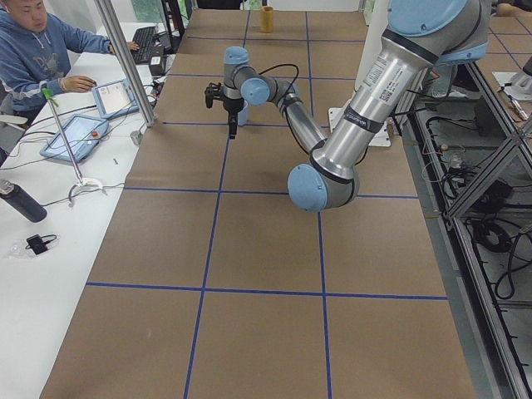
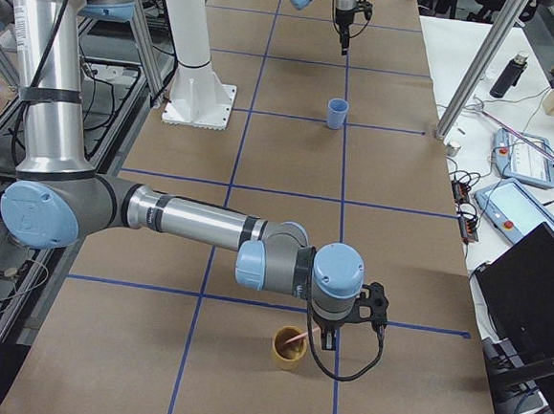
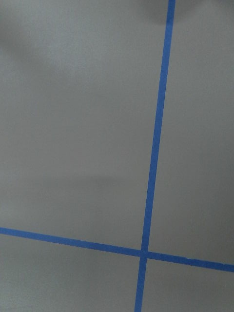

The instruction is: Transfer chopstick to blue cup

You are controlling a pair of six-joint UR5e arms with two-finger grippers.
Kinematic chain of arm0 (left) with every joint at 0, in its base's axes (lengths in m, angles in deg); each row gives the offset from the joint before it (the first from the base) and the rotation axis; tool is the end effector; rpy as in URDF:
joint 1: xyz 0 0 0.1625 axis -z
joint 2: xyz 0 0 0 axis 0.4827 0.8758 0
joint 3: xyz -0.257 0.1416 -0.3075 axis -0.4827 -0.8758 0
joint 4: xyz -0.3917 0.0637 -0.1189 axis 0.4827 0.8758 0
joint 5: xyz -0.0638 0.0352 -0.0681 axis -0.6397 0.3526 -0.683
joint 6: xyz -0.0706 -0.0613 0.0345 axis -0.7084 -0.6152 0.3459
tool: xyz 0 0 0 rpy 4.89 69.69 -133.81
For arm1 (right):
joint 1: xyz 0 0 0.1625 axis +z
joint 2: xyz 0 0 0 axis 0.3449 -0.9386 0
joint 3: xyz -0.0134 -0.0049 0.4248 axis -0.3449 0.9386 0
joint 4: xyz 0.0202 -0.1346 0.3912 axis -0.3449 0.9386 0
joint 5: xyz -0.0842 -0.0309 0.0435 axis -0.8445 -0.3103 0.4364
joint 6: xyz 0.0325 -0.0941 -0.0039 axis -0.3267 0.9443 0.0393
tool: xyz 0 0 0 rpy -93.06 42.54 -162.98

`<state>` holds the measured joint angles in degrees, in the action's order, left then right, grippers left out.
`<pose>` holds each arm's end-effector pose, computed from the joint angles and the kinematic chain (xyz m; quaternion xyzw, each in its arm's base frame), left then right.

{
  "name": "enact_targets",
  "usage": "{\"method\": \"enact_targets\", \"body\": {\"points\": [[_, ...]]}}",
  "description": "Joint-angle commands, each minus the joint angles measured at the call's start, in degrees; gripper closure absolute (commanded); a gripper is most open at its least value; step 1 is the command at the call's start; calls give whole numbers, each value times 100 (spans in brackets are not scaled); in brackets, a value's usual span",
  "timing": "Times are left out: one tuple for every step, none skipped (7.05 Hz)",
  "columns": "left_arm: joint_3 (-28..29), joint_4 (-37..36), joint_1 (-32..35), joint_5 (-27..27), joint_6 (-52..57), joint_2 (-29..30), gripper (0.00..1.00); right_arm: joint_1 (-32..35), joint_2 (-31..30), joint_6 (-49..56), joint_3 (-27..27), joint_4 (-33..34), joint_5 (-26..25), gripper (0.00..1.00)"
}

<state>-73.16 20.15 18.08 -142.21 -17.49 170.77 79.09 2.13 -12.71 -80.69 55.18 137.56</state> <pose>0.3735 -0.5357 0.2329 0.0529 0.3903 -0.0822 0.9155 0.1462 -0.5065 0.6754 0.0742 -0.3761 -0.0023 0.9236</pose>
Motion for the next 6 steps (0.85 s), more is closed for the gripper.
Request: {"method": "enact_targets", "body": {"points": [[-54, 0, 42, -5, 34, -15, 1, 241, 16, 6, -683, 482, -32, 100], [-228, 17, 60, -22, 191, -293, 1, 338, 17, 6, -1000, 685, -58, 100], [-517, 18, 147, 4, 732, -661, 1, 409, 25, 6, -1186, 739, -67, 100], [-624, 52, 348, -48, 1051, -961, 1, 418, 139, 6, -1205, 757, -85, 100], [-756, 131, 516, -66, 1481, -1269, 1, 427, 436, 6, -1223, 1079, -76, 100], [-853, 149, 700, -75, 1833, -1507, 1, 462, 804, 6, -1327, 1544, -76, 100]]}}
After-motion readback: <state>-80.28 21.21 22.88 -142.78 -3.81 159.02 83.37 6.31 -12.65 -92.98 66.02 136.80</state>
